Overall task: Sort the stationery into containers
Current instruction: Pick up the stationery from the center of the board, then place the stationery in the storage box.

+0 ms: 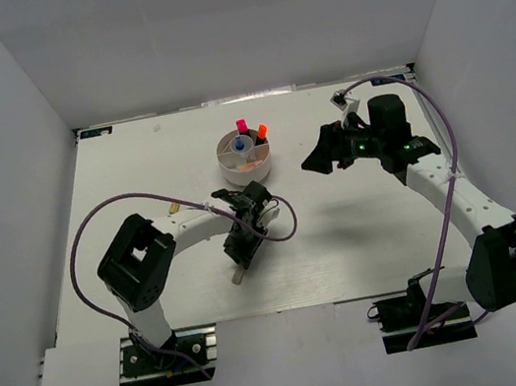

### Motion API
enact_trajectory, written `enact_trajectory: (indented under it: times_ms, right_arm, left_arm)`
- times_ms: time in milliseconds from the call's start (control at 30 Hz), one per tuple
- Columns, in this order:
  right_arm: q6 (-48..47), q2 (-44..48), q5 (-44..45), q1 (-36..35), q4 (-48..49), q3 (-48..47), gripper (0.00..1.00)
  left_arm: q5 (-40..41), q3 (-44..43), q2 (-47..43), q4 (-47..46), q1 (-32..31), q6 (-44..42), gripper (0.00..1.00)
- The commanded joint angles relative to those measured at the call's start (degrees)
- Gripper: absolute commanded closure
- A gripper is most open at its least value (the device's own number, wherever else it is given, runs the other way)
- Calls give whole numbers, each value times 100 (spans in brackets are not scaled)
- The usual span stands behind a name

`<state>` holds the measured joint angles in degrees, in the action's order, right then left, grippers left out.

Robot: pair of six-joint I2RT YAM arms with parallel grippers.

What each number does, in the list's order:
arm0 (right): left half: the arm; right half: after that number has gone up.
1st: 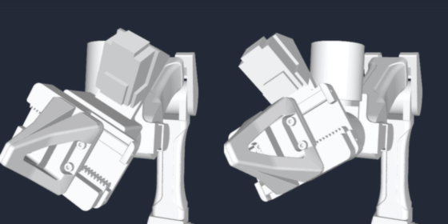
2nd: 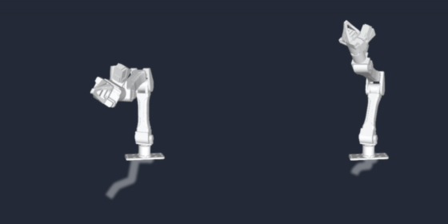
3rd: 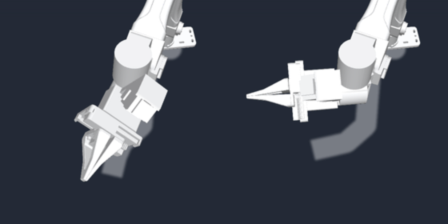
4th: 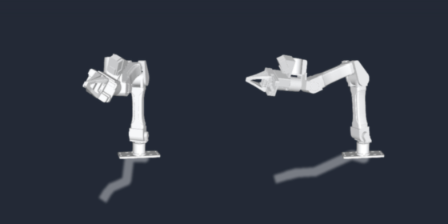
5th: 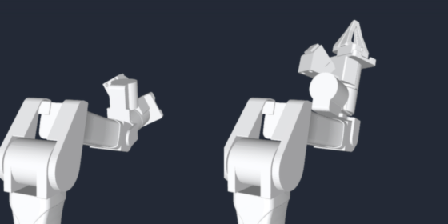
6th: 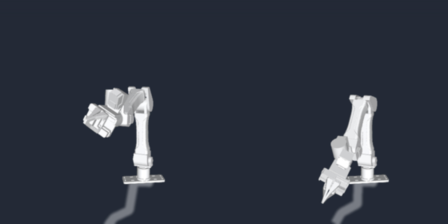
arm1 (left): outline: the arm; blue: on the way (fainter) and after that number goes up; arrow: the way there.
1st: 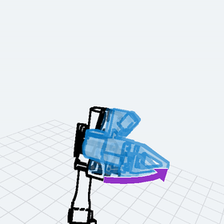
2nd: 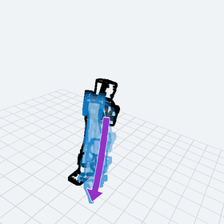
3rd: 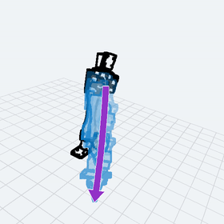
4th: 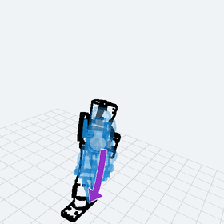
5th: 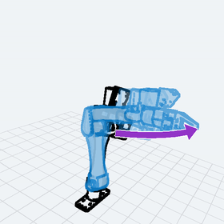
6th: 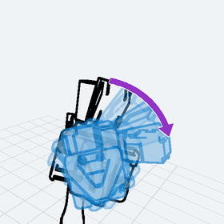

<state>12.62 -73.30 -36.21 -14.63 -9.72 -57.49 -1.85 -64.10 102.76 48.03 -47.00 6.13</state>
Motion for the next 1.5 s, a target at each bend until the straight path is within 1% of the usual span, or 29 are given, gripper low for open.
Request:
enact_trajectory:
  times_ms: [0,133,167,200,300,333,400,467,567,600,633,667,700,733,767,833,867,933,967,1000,1100,1167,1267,1300,1467]
  right_arm:
    - [-58,184,-36,31,154,19,23]
    - [-58,158,-62,13,145,19,23]
    - [-49,140,-79,13,154,19,23]
    - [-41,140,-80,22,180,10,23]
    - [-23,114,-80,22,207,-7,23]
    - [-40,114,-88,13,198,-16,23]
    - [-49,96,-88,22,181,-34,23]
    - [-49,70,-106,13,154,-51,23]
    - [-67,35,-115,31,137,-78,23]
    - [-84,26,-123,13,137,-86,23]
    - [-102,0,-124,31,84,-104,23]
    - [-111,-18,-124,13,66,-148,23]
    - [-120,-35,-124,31,58,-174,23]
    - [-137,-62,-132,39,49,-183,23]
    - [-137,-88,-141,13,57,-227,23]
    - [-137,-149,-185,13,57,-262,23]
    - [-129,-167,-194,22,49,-288,23]
    - [-137,-255,-211,13,57,-350,23]
    - [-137,-281,-220,31,49,-376,23]
    - [-137,-343,-212,13,49,-446,23]
    - [-164,-413,-203,4,49,-552,23]
    - [-181,-457,-176,13,57,-596,23]
    - [-225,-475,-168,31,31,-675,23]
    - [-234,-466,-167,13,14,-684,23]
    - [-278,-379,-132,22,5,-570,23]
  left_arm:
    - [-185,90,-133,-136,-19,46,66]
    - [-149,388,-432,-259,-19,29,68]
    - [-149,485,-519,-277,-19,20,70]
    - [-88,512,-572,-311,-19,-6,75]
    - [9,434,-721,-303,-19,-7,84]
    - [52,372,-757,-277,-19,-24,91]
    - [35,188,-967,-303,33,-24,96]
    - [26,91,-1161,-399,86,28,99]
    - [386,20,-1985,-986,217,195,99]
    - [404,142,-2284,-1493,218,283,100]
    - [457,256,-2861,-1794,279,353,100]
    - [666,388,-3137,-2084,279,449,100]
    - [781,659,-3383,-2635,340,563,100]
    - [939,757,-3707,-2858,445,634,100]
    - [1341,802,-3780,-3000,507,731,100]
    - [1686,558,-3650,-3115,735,951,100]
    - [2044,460,-3588,-3133,823,1012,100]
    - [2197,223,-3334,-3474,1095,1057,100]
    - [2093,179,-3263,-3824,1184,944,100]
    - [1996,126,-3141,-3941,1263,864,100]
    - [1504,-120,-2648,-4371,1562,907,100]
    - [1276,-112,-2253,-4968,1755,934,100]
    - [854,-357,-1683,-5215,2027,1091,100]
    - [574,-393,-1585,-5294,2028,1092,100]
    - [308,-481,-1136,-5637,2239,1066,100]
